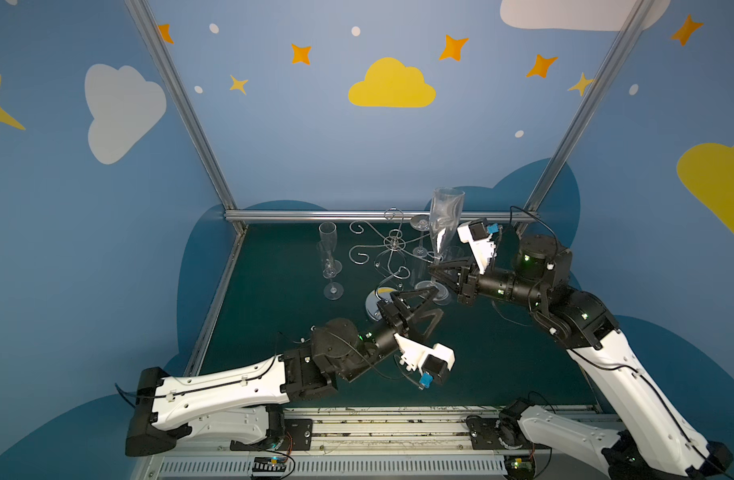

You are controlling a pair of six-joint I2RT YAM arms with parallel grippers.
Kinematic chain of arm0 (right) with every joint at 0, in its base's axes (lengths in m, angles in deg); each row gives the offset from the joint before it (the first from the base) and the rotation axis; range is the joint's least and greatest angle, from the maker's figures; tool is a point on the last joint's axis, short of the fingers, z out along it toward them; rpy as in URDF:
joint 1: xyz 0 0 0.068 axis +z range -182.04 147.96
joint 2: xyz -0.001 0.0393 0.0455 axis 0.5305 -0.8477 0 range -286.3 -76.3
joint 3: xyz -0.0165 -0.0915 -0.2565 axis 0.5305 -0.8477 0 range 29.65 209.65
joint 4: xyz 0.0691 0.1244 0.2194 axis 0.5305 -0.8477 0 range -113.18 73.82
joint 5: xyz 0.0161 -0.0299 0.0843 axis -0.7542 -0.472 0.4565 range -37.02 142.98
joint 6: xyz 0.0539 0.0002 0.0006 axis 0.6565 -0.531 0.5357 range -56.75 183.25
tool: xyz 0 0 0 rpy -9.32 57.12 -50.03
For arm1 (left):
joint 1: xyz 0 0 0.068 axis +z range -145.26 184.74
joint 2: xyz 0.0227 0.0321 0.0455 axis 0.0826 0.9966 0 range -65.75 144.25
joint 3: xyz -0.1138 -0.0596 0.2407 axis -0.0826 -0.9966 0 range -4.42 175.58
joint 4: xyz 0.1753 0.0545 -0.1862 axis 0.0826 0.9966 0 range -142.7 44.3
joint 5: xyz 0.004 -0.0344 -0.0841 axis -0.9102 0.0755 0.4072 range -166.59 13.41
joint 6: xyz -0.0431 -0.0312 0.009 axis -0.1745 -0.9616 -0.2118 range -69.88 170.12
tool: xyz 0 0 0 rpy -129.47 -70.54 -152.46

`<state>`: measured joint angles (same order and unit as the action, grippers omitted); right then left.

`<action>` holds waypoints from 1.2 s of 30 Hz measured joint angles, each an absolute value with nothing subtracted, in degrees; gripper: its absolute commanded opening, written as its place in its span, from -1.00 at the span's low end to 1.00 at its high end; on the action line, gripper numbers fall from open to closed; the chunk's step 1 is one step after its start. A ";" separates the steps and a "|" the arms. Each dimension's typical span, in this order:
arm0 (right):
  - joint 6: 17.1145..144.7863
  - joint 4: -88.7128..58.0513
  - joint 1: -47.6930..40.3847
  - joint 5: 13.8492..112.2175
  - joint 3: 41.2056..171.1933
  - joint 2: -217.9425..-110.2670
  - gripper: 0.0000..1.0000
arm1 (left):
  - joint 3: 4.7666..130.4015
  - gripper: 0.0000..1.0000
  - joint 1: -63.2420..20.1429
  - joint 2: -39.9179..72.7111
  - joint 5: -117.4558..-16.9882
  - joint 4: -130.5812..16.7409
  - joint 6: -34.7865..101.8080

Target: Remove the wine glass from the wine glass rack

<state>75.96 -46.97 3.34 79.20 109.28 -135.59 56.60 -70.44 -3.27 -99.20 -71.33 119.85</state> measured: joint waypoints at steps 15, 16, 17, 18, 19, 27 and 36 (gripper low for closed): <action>67.15 -41.94 7.29 77.43 97.28 -128.05 -1.00 | 68.84 0.57 -43.14 -7.99 -71.88 -49.15 60.73; 66.85 -41.63 7.99 77.41 96.15 -127.90 -1.00 | 68.86 0.58 -41.48 -7.75 -68.28 -48.54 57.36; 66.69 -41.46 8.67 77.38 95.16 -127.79 -1.00 | 68.86 0.59 -40.12 -7.42 -64.76 -48.16 54.08; 66.54 -41.31 9.17 77.34 94.44 -127.72 -1.00 | 68.86 0.60 -39.16 -7.07 -61.96 -47.99 51.59; 66.34 -41.07 9.83 77.14 93.55 -127.68 -1.00 | 68.86 0.61 -38.31 -6.61 -58.73 -48.01 48.69; 65.95 -38.51 13.65 75.96 90.00 -127.18 -1.00 | 67.79 0.66 -37.00 -4.36 -43.88 -50.29 36.05; 65.91 -34.90 17.46 75.48 88.54 -127.55 -1.00 | 65.06 0.67 -37.19 -2.26 -40.98 -52.91 31.40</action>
<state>65.91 -34.90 17.46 75.48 88.54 -127.55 65.06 -37.19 -2.26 -40.98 -52.91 31.40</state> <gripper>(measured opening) 0.084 0.834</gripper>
